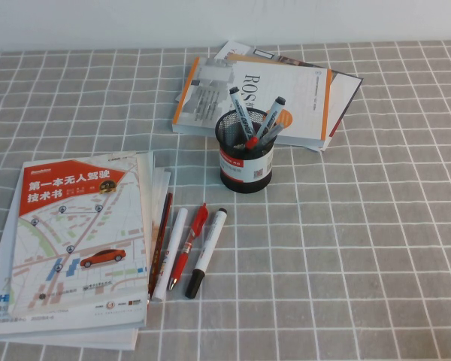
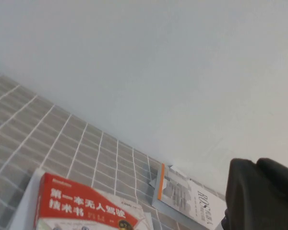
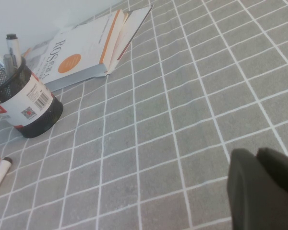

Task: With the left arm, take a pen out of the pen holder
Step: 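Take a marker out of the pen holder and lay it on the table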

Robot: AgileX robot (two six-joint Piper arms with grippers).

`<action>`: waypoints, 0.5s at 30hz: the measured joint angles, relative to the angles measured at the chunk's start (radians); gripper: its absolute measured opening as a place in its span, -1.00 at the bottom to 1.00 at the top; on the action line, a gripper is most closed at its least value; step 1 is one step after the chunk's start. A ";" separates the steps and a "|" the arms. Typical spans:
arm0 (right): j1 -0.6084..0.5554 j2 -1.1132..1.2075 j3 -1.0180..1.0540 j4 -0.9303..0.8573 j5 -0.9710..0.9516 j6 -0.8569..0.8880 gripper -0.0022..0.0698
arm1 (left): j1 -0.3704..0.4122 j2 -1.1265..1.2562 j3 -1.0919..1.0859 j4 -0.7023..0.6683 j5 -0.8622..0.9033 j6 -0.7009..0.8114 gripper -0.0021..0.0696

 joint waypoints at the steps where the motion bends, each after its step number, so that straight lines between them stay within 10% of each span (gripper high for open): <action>1: 0.000 0.000 0.000 0.000 0.000 0.000 -0.97 | -0.007 0.018 -0.038 0.028 0.024 0.014 -0.95; 15: 0.000 0.000 0.000 0.000 0.000 0.000 -0.97 | -0.230 0.696 -0.508 0.022 0.196 0.356 -0.95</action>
